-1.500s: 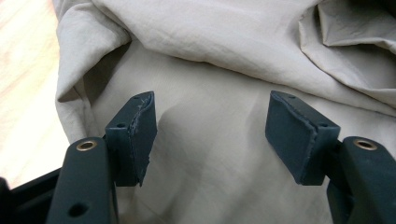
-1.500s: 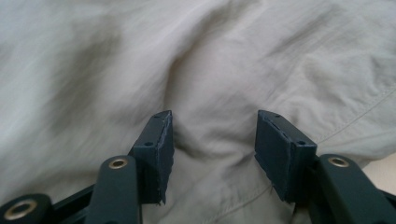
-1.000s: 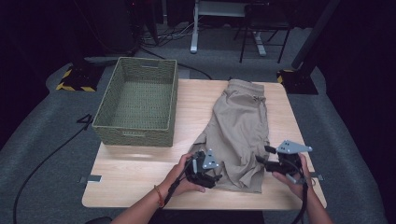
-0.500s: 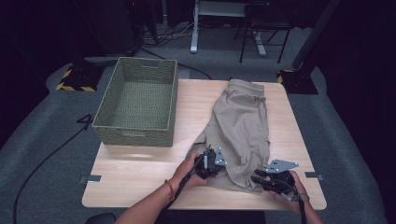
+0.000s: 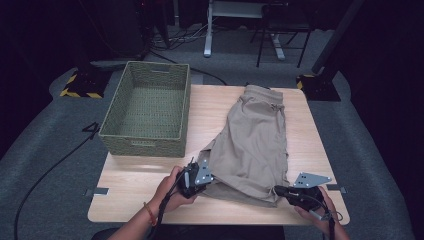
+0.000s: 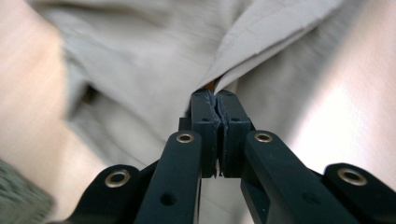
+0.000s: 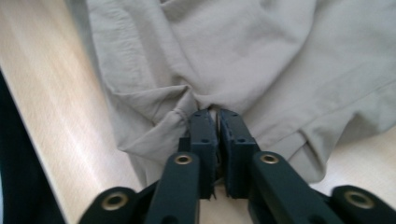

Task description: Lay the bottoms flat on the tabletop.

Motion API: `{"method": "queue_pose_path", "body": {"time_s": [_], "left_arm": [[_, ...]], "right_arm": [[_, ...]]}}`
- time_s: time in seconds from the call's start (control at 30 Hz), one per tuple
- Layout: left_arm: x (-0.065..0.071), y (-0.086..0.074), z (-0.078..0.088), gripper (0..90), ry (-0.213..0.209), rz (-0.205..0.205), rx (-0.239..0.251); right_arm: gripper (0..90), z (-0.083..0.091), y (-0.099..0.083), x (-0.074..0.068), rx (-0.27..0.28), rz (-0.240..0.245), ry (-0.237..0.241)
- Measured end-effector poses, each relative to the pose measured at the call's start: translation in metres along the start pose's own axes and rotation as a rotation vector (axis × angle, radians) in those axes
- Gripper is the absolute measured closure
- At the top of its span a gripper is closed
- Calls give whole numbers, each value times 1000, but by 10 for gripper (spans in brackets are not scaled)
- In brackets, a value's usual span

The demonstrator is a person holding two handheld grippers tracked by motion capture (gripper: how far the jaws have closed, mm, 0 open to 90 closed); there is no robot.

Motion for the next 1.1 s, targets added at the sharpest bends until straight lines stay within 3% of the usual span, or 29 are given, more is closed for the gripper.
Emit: {"method": "queue_pose_path", "body": {"time_s": [0.03,0.1,0.2,0.27,0.33,0.47,0.5,0.57,0.67,0.8,0.87,0.93,1.03,1.1], "left_arm": [[5,-5,-3,872,14,-10,-22],[11,-12,-9,873,-12,-21,-44],[18,-23,-15,870,-52,0,-61],[22,-29,-14,852,-58,-1,-69],[23,-32,-8,782,-71,10,-56],[14,-28,11,516,-88,70,11],[10,-25,15,477,-100,87,41],[0,-17,20,405,-117,94,80],[-19,-4,15,348,-70,106,85],[-32,9,-9,401,-79,73,55],[-33,11,-24,407,-111,65,24],[-30,11,-34,455,-131,53,2],[-19,9,-45,492,-168,19,-23],[-12,6,-50,506,-169,11,-45]], "right_arm": [[822,-2,-3,-1,-15,0,3],[806,-3,-10,-2,-35,-23,-7],[792,-4,-24,-3,-52,-52,-3],[745,0,-32,-3,-42,-76,11],[642,2,-36,-2,-37,-89,-20],[494,12,-27,6,10,-87,-83],[474,16,-20,10,27,-81,-108],[419,22,-5,18,75,-89,-113],[366,20,18,31,79,-65,-155],[361,-3,38,57,52,-62,-169],[367,-17,43,68,27,-52,-185],[375,-31,42,76,5,-68,-134],[388,-41,36,79,-14,-75,-112],[382,-44,30,76,-38,-56,-105]]}}
Point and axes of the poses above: each handheld gripper's, and its own axes: z roughly backward along the jaws, y roughly out of its top, x roughly to its right, the point moved 5 cm from there along -z, roughly forward along the jaws, and after that the axes turned 13 degrees about -x, right-handed, at the moved point
